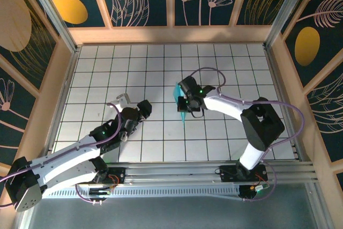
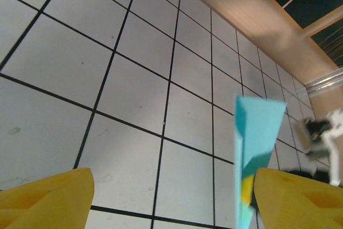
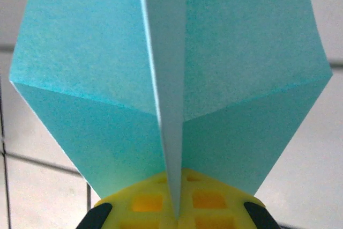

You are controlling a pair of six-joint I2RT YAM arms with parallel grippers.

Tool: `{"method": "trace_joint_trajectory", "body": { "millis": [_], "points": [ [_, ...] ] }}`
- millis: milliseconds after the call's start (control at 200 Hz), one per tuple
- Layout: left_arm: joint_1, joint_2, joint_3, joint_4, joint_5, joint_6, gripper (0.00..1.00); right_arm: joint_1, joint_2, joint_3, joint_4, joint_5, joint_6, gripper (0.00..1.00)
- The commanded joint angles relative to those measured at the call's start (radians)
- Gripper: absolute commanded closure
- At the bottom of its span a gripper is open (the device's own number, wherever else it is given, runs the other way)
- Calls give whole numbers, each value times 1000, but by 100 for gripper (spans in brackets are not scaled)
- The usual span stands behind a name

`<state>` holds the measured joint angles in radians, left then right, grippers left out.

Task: Fold a paper plane with a square sheet of paper (fold left side to right side)
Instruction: Pick up the paper plane at the center of the table, then place the paper plane at the top-center of the table.

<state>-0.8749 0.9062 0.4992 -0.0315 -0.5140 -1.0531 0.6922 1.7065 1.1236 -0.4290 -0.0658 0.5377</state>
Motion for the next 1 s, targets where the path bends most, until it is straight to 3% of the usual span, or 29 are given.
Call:
{"method": "trace_joint_trajectory", "body": {
  "millis": [0, 465, 741, 996],
  "points": [
    [6, -19, 40, -51, -29, 58, 21, -64, 88, 106, -80, 66, -58, 100],
    [5, -46, 57, -92, 21, 70, 20, -140, 482, 621, -261, 88, -164, 100],
    [5, -62, 56, -119, 32, 61, 19, -177, 613, 757, -308, 86, -183, 100],
    [6, -64, 55, -127, 37, 57, 19, -178, 652, 780, -314, 86, -189, 97]
  ]
}}
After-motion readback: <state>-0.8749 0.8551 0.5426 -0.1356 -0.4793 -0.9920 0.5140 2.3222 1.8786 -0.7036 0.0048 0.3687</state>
